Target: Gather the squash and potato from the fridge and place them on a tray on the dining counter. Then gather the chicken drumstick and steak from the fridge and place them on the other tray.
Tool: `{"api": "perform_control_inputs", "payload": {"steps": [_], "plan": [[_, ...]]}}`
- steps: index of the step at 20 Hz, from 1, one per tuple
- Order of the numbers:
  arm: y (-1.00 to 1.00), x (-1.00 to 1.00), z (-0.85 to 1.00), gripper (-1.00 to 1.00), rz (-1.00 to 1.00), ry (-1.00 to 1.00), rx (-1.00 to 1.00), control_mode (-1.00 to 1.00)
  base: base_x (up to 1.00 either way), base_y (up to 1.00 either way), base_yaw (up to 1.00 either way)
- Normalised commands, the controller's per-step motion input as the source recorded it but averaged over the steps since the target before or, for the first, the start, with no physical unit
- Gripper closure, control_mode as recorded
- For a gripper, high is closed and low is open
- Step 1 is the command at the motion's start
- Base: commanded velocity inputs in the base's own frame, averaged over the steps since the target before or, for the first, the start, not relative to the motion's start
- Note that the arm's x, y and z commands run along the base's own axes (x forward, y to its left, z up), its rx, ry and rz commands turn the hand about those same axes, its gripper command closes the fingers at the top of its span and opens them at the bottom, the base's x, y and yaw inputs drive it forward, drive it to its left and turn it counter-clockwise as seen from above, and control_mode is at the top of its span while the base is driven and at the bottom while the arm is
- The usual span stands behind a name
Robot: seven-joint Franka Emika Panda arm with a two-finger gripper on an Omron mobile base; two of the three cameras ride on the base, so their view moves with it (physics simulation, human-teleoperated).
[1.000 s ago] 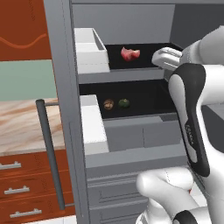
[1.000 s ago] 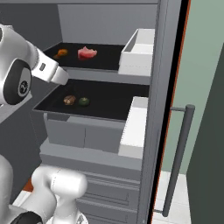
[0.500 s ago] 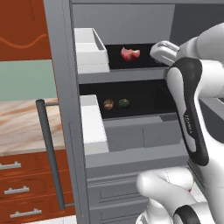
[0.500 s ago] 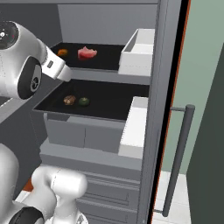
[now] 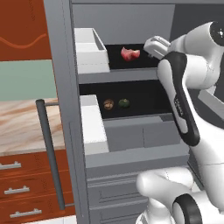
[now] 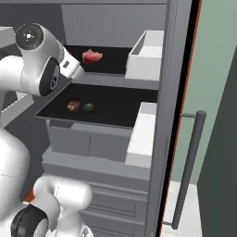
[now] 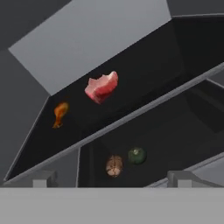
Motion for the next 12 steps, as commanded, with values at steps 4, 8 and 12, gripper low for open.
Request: {"api": "perform_control_inputs", "payload": {"steps": [4,8,12], "plan": [[0.00,0.58,-0.02,-1.00,0.00,0.03,0.05,-1.00,0.00,0.00,0.00],[0.00,0.54,-0.06,-1.00,0.00,0.03,0.04,-1.00,0.00,0.00,0.00],[0.00,0.48,-0.12,-1.00,0.00,0.02,0.02,-1.00,0.00,0.00,0.00]]}}
